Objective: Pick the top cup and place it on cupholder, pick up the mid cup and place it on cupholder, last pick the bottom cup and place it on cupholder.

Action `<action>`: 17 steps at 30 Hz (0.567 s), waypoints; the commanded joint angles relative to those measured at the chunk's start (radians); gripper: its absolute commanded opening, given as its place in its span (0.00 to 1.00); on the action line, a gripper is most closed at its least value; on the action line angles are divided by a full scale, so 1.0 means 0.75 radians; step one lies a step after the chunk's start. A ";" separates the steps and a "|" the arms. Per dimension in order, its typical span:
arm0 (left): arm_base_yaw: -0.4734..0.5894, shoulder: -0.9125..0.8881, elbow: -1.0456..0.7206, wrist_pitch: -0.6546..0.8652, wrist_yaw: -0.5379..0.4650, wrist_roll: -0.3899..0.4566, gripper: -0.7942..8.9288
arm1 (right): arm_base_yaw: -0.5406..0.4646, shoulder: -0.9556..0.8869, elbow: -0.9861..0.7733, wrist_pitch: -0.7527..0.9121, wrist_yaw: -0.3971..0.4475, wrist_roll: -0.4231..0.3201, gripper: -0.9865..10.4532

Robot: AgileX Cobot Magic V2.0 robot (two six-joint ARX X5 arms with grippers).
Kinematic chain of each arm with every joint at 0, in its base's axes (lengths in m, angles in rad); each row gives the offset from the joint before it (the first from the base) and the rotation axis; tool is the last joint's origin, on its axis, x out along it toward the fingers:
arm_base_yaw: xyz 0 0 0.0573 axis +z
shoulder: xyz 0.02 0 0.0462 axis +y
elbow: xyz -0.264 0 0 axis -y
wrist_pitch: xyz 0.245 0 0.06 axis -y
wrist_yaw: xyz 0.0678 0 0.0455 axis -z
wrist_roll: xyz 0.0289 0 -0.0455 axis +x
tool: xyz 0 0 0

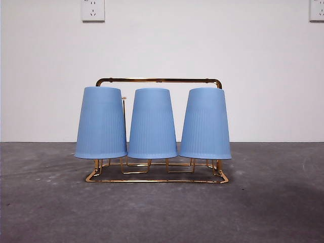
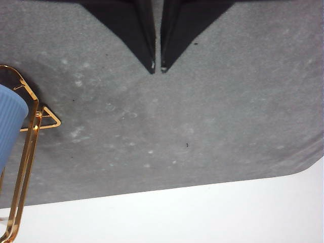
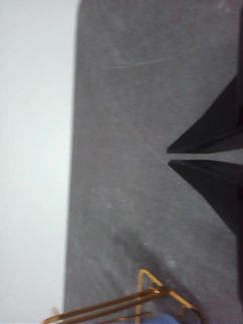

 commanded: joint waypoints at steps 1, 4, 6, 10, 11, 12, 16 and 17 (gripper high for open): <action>0.000 -0.002 -0.027 0.020 -0.003 -0.003 0.09 | -0.002 -0.004 -0.007 -0.038 0.001 0.035 0.10; 0.000 -0.002 -0.027 0.020 -0.004 -0.003 0.09 | -0.002 -0.004 -0.007 -0.097 0.001 0.039 0.10; 0.000 -0.002 -0.027 0.020 -0.003 -0.003 0.09 | -0.002 -0.004 -0.006 -0.084 -0.001 0.058 0.10; 0.000 -0.002 -0.027 0.020 -0.003 -0.003 0.09 | -0.002 -0.004 -0.006 -0.061 0.001 0.058 0.10; 0.000 -0.002 -0.027 0.020 -0.004 -0.003 0.09 | -0.002 -0.004 -0.006 -0.062 0.000 0.058 0.10; 0.000 -0.002 -0.027 0.020 -0.003 -0.003 0.09 | -0.002 -0.004 -0.006 -0.062 0.000 0.058 0.10; 0.000 -0.002 -0.027 0.020 -0.003 -0.003 0.09 | -0.002 -0.004 -0.006 -0.062 0.000 0.058 0.10; 0.000 -0.002 -0.027 0.020 -0.004 -0.003 0.09 | -0.002 -0.004 -0.006 -0.062 0.000 0.058 0.10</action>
